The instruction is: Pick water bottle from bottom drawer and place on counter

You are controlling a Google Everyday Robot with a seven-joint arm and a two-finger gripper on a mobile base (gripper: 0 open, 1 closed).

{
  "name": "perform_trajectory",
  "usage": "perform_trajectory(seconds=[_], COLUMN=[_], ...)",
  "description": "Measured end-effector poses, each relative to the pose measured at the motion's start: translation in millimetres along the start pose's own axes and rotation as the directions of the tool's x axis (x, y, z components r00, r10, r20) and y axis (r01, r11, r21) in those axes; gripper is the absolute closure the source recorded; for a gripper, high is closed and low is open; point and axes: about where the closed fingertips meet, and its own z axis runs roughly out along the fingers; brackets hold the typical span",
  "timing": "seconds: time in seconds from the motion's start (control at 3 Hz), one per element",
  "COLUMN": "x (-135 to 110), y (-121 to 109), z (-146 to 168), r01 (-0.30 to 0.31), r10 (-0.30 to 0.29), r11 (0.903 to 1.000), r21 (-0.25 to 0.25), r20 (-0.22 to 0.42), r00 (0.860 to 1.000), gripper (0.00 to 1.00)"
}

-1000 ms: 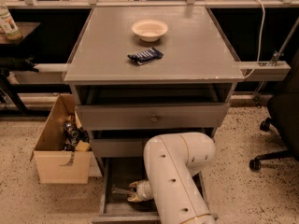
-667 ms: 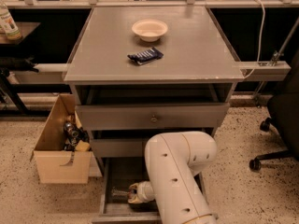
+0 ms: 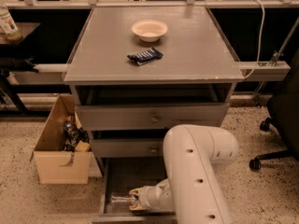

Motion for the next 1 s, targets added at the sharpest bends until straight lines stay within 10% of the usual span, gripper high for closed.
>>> perform_trajectory(seconds=[1.0], x=[-78.0], y=[38.0], z=[-78.5], r01=[0.21], r10=[-0.206], r11=[0.9777], r21=[0.005], r20=[0.231], r00=[0.951], gripper=[1.0])
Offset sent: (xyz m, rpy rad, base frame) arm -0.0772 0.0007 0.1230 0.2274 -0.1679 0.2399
